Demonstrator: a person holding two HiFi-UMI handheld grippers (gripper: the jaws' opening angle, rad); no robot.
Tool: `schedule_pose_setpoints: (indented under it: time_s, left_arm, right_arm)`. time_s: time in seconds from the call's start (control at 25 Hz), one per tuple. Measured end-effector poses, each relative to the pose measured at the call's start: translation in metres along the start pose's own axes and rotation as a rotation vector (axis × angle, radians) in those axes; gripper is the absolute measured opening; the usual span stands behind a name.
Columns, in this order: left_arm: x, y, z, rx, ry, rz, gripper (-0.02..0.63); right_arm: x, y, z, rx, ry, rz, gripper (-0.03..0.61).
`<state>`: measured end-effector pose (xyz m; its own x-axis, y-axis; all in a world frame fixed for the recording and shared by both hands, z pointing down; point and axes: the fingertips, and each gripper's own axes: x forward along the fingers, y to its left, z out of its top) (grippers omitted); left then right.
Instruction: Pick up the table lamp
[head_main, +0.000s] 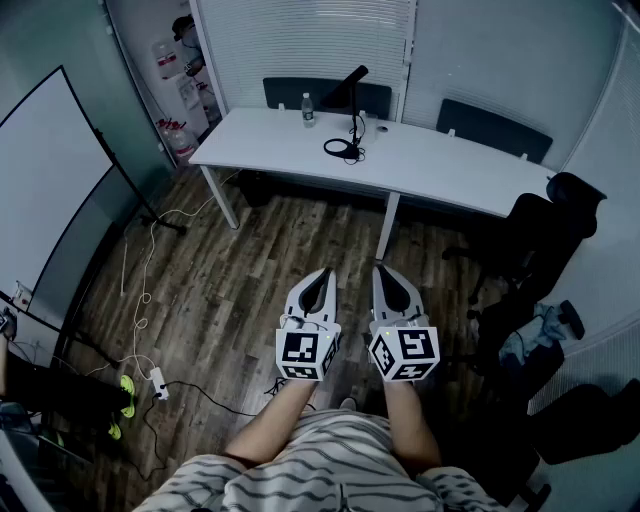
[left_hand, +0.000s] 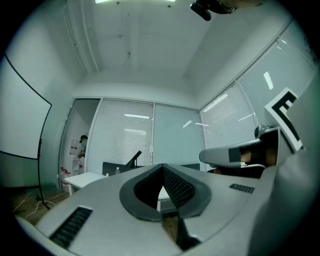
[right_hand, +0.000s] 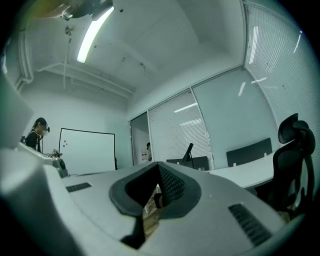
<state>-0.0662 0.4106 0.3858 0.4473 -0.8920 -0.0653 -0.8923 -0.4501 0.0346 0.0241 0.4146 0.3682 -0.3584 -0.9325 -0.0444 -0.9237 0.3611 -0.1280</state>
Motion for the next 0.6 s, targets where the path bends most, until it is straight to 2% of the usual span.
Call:
schedule_pose_setpoints:
  time_s: [0.36, 0.6]
  left_arm:
    - [0.012, -0.006, -0.005, 0.007, 0.003, -0.006, 0.005]
    - [0.023, -0.016, -0.009, 0.018, -0.007, 0.029, 0.005]
  right_arm:
    - [0.007, -0.011, -0.003, 0.001, 0.0, 0.012, 0.005]
    - [0.004, -0.03, -0.005, 0.023, -0.007, 0.055, 0.005]
